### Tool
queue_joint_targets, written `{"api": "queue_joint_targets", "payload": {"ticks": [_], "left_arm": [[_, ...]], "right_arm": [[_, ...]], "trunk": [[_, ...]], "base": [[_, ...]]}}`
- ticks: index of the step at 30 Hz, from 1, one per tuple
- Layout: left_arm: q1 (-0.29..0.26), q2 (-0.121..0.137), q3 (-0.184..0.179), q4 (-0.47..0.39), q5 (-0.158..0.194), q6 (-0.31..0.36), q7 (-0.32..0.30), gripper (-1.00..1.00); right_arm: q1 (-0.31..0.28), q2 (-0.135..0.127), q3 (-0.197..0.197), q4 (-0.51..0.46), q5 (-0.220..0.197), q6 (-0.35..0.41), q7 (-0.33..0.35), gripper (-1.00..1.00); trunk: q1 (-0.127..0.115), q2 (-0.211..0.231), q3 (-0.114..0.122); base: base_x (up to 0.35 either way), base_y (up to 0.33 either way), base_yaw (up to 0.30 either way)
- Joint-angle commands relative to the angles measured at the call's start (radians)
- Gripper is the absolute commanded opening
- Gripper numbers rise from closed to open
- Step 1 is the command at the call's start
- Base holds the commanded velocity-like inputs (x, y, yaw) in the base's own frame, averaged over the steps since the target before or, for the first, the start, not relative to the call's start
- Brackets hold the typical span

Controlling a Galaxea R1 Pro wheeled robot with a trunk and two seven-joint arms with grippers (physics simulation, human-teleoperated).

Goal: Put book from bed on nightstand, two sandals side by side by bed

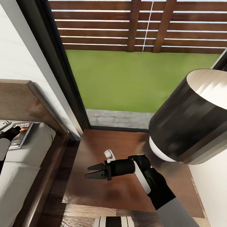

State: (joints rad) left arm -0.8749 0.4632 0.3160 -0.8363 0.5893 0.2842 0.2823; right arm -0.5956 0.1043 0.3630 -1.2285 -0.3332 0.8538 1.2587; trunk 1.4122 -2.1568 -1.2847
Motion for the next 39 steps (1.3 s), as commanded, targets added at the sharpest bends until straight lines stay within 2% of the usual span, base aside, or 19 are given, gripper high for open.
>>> {"api": "queue_joint_targets", "payload": {"ticks": [1, 39], "left_arm": [[0.001, 0.000, 0.000, 0.052, 0.016, 0.004, 0.006, 1.00], [0.001, 0.000, -0.002, 0.052, 0.015, 0.004, 0.006, 1.00]], "right_arm": [[-0.001, 0.000, 0.001, 0.000, -0.005, 0.006, -0.001, 1.00], [-0.001, 0.000, 0.001, 0.000, -0.004, 0.005, -0.001, 1.00]], "trunk": [[0.000, 0.000, -0.001], [0.000, 0.000, -0.001]], "base": [[0.000, 0.000, 0.000], [-0.008, -0.007, 0.000]]}}
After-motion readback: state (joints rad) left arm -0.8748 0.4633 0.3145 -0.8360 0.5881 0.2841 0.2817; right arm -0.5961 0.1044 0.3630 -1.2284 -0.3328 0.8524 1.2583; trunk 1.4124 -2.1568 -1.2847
